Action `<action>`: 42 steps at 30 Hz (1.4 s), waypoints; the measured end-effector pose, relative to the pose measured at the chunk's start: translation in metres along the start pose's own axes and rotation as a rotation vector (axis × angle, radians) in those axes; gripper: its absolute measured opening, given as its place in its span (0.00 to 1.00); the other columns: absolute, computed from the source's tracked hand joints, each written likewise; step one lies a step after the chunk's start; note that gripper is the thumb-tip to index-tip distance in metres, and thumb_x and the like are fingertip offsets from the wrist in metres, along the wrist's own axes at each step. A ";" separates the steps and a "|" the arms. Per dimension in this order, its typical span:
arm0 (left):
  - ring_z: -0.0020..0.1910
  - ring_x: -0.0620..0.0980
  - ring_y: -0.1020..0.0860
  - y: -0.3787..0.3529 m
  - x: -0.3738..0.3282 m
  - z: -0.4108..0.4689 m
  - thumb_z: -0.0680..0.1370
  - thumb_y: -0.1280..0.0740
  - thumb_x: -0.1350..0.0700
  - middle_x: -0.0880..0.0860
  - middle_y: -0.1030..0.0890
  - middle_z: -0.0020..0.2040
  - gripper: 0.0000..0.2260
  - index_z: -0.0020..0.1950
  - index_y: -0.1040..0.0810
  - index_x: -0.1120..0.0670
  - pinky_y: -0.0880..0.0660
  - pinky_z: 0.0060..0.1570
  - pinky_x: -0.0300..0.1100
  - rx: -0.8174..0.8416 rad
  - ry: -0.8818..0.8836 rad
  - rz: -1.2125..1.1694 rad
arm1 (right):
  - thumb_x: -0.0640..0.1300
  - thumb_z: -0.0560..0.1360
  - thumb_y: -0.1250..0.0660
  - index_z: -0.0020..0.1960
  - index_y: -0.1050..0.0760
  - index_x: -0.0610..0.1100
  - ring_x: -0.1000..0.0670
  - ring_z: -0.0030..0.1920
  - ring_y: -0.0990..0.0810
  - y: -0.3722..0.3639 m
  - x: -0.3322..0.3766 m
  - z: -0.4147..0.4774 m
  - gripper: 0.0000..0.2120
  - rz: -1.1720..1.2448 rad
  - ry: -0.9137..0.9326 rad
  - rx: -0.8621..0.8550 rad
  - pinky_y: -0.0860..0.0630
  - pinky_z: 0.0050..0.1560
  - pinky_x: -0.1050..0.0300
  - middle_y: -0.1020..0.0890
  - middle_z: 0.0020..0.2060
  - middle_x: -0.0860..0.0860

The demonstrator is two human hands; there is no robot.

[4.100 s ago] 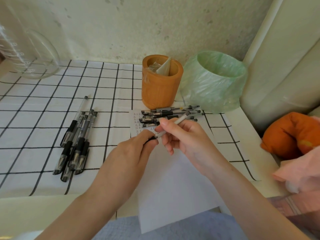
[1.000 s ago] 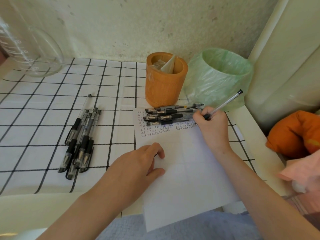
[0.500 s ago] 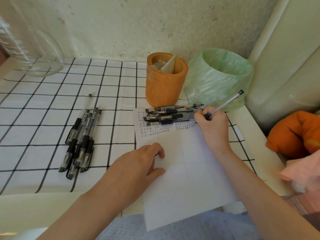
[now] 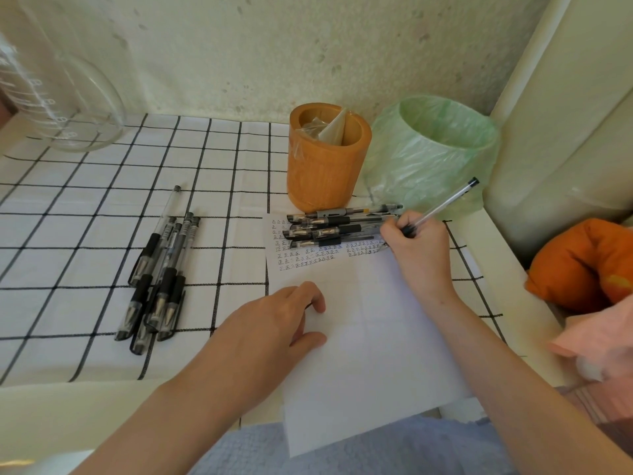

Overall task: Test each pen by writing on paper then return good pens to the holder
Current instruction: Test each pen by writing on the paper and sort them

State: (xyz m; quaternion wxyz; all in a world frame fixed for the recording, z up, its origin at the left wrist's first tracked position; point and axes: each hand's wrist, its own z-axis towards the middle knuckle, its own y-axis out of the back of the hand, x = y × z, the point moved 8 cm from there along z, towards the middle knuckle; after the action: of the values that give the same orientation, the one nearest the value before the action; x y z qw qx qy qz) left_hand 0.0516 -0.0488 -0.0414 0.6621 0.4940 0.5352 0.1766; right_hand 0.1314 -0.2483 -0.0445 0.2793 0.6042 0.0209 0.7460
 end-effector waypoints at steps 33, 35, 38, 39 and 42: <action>0.45 0.37 0.22 0.031 -0.003 0.003 0.74 0.33 0.57 0.33 0.19 0.46 0.28 0.69 0.41 0.40 0.32 0.49 0.23 -0.274 0.029 -0.568 | 0.44 0.69 0.30 0.31 0.32 0.44 0.56 0.20 0.35 -0.025 0.073 -0.040 0.13 0.529 -0.203 0.381 0.40 0.22 0.68 0.30 0.19 0.53; 0.45 0.35 0.22 0.031 -0.005 0.002 0.74 0.33 0.56 0.32 0.19 0.46 0.28 0.69 0.41 0.38 0.32 0.49 0.23 -0.269 0.026 -0.552 | 0.39 0.72 0.30 0.31 0.31 0.44 0.57 0.20 0.34 -0.029 0.074 -0.043 0.14 0.477 -0.174 0.406 0.39 0.23 0.69 0.30 0.19 0.53; 0.46 0.33 0.22 0.031 -0.005 0.002 0.74 0.33 0.56 0.32 0.19 0.45 0.28 0.68 0.40 0.38 0.33 0.48 0.21 -0.271 0.033 -0.527 | 0.39 0.71 0.29 0.31 0.28 0.44 0.58 0.21 0.33 -0.034 0.077 -0.046 0.13 0.404 -0.135 0.467 0.37 0.24 0.70 0.29 0.19 0.52; 0.46 0.32 0.22 0.031 -0.005 0.002 0.74 0.33 0.57 0.33 0.18 0.45 0.27 0.68 0.40 0.39 0.33 0.48 0.21 -0.275 0.037 -0.522 | 0.40 0.69 0.28 0.31 0.28 0.44 0.58 0.21 0.33 -0.036 0.078 -0.047 0.12 0.392 -0.131 0.496 0.37 0.24 0.70 0.29 0.19 0.53; 0.43 0.34 0.21 0.032 -0.004 0.002 0.74 0.32 0.57 0.34 0.18 0.45 0.25 0.66 0.37 0.40 0.28 0.47 0.26 -0.290 0.035 -0.520 | 0.45 0.66 0.28 0.32 0.26 0.43 0.59 0.22 0.32 -0.037 0.079 -0.050 0.09 0.382 -0.132 0.558 0.37 0.25 0.70 0.28 0.20 0.54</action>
State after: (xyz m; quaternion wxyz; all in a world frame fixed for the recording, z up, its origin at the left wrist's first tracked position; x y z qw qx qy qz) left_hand 0.0614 -0.0383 -0.0125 0.7395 0.2374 0.6243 0.0844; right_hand 0.0917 -0.1667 -0.0015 -0.0408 0.6974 0.0928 0.7095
